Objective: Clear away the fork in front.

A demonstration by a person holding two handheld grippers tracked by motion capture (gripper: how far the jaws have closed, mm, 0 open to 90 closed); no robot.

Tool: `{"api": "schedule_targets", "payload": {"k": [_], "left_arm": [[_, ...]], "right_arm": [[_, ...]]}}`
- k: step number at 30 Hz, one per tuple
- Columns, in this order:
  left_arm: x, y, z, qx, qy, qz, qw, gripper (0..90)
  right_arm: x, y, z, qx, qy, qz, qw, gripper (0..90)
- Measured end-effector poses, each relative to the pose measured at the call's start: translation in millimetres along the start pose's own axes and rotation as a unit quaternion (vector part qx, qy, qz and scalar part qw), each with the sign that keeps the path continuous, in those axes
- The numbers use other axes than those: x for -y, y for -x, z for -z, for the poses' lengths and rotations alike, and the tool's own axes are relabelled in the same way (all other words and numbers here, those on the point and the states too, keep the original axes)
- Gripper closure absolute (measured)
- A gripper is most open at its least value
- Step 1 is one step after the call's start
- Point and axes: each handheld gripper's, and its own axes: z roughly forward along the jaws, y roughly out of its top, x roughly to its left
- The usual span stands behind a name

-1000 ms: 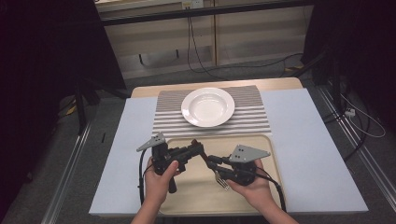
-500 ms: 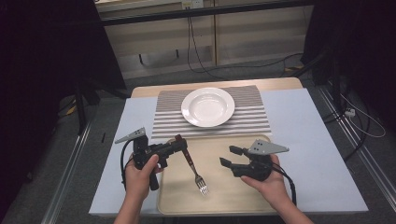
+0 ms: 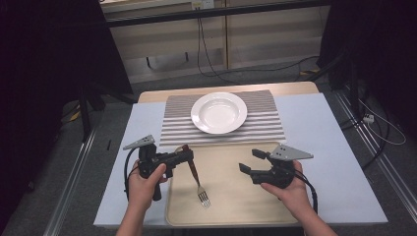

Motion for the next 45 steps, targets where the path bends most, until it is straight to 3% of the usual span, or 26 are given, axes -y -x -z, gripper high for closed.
{"api": "schedule_targets", "payload": {"k": [3,7,8,11,19,23,39,45], "left_arm": [[5.5,-4.3,-5.5,-0.028,0.013,-0.011,0.9995,79.6],[17.3,-12.6,-19.1,-0.06,-0.024,-0.027,0.9976,74.2],[17.3,-12.6,-19.1,-0.06,-0.024,-0.027,0.9976,73.4],[22.2,-14.2,-27.8,-0.076,-0.048,-0.046,0.9949,70.8],[26.2,-25.6,-25.2,-0.1,-0.067,-0.053,0.9913,66.2],[27.4,-33.6,-19.5,-0.123,-0.067,-0.054,0.9887,65.1],[35.2,-44.7,-23.8,-0.144,-0.086,-0.066,0.9836,59.7],[35.9,-50.3,-18.9,-0.15,-0.085,-0.06,0.9833,59.0]], "right_arm": [[0.2,2.3,0.6,-0.003,0.007,-0.002,1.0,26.1],[0.2,3.8,0.9,0.001,0.008,-0.002,1.0,24.7],[0.3,4.0,1.0,0.001,0.007,-0.002,1.0,24.6],[0.3,4.9,1.9,0.003,0.007,-0.003,1.0,24.6],[0.5,8.6,4.3,0.005,0.008,-0.009,0.9999,24.3],[0.5,9.1,4.7,0.004,0.008,-0.009,0.9999,24.3],[1.8,10.3,4.1,0.002,0.008,-0.017,0.9998,24.1],[1.8,11.2,5.0,0.003,0.009,-0.021,0.9997,24.1]]}}
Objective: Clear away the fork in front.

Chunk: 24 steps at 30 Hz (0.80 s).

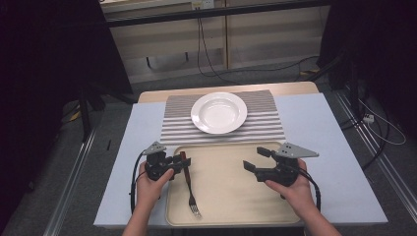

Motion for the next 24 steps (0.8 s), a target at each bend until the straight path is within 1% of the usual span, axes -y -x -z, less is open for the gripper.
{"api": "schedule_targets", "payload": {"k": [8,12,14,21,24], "left_arm": [[2.6,-1.4,-3.5,-0.015,-0.013,-0.013,0.9997,55.1],[3.1,-2.0,-3.6,-0.018,-0.015,-0.014,0.9996,54.0],[4.1,-2.0,-4.4,-0.027,-0.016,-0.018,0.9993,52.3],[4.6,-2.7,-5.0,-0.028,-0.017,-0.017,0.9993,51.1],[4.6,-2.9,-4.9,-0.031,-0.016,-0.019,0.9992,50.8]], "right_arm": [[0.3,-0.2,-0.7,-0.001,-0.001,0.002,1.0,24.1],[0.5,0.5,-0.5,0.002,0.0,0.0,1.0,24.2],[0.3,0.7,-0.1,0.002,0.0,0.0,1.0,24.2],[0.2,0.6,0.3,0.0,0.001,0.0,1.0,24.2],[0.2,0.6,0.2,0.0,0.0,0.0,1.0,24.2]]}}
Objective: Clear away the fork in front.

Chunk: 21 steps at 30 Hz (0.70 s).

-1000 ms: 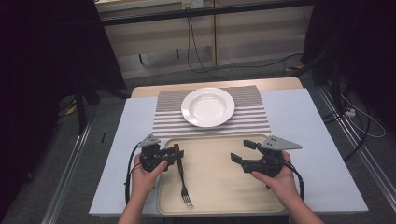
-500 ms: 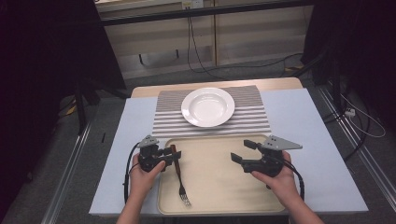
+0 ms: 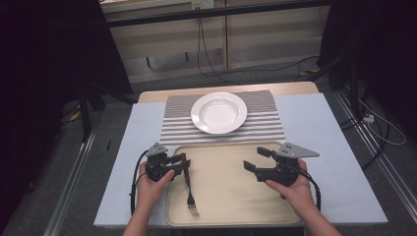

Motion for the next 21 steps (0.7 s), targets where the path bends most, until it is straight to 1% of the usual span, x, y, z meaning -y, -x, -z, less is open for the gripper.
{"api": "schedule_targets", "payload": {"k": [7,8,11,13,15,17,21], "left_arm": [[0.2,0.7,-1.8,0.001,0.003,0.0,1.0,50.7],[0.3,0.4,-2.0,0.0,0.0,-0.003,1.0,50.7],[0.4,0.2,-1.9,0.0,-0.001,-0.002,1.0,50.4],[0.5,0.1,-1.9,-0.006,0.004,-0.004,1.0,48.7],[0.5,-1.0,-1.0,-0.006,0.006,-0.002,1.0,48.9],[0.6,-1.2,-0.3,-0.005,0.011,0.004,0.9999,48.8],[0.4,-2.0,3.0,-0.006,0.017,0.004,0.9998,45.6]], "right_arm": [[0.5,0.0,-0.6,-0.001,-0.001,0.0,1.0,24.2],[0.5,0.0,-0.6,-0.001,-0.001,0.0,1.0,24.3],[0.3,0.2,-0.2,0.0,-0.001,0.001,1.0,24.2],[0.2,0.3,0.3,0.0,-0.001,0.0,1.0,24.2],[0.2,0.3,0.5,0.0,-0.002,0.0,1.0,24.2],[0.2,0.4,0.6,0.0,-0.001,0.001,1.0,24.2],[0.5,1.0,1.5,0.003,-0.004,0.003,1.0,24.0]]}}
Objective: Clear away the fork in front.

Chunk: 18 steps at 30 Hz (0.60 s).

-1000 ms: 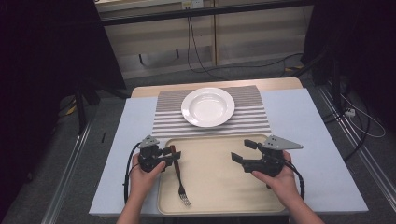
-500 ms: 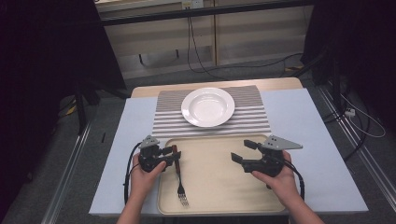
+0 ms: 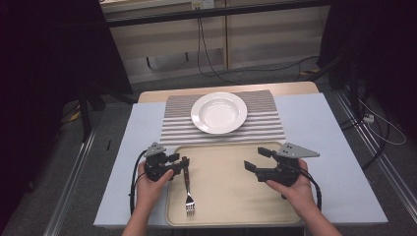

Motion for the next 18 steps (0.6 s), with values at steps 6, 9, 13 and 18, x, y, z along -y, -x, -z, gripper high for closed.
{"api": "schedule_targets", "payload": {"k": [6,9,13,18], "left_arm": [[-1.2,1.1,11.6,-0.003,0.008,0.002,1.0,40.4],[-1.0,2.9,19.8,-0.003,0.012,-0.005,0.9999,36.0],[1.9,2.5,33.0,-0.001,0.023,0.001,0.9997,30.1],[3.9,0.7,40.8,0.0,0.024,0.005,0.9997,25.2]], "right_arm": [[1.0,1.0,5.2,0.002,-0.007,0.01,0.9999,23.0],[3.2,1.5,11.4,0.005,-0.011,0.015,0.9998,22.4],[9.5,3.4,22.0,0.012,-0.025,0.022,0.9994,21.2],[13.1,5.4,31.5,0.02,-0.032,0.028,0.9989,20.0]]}}
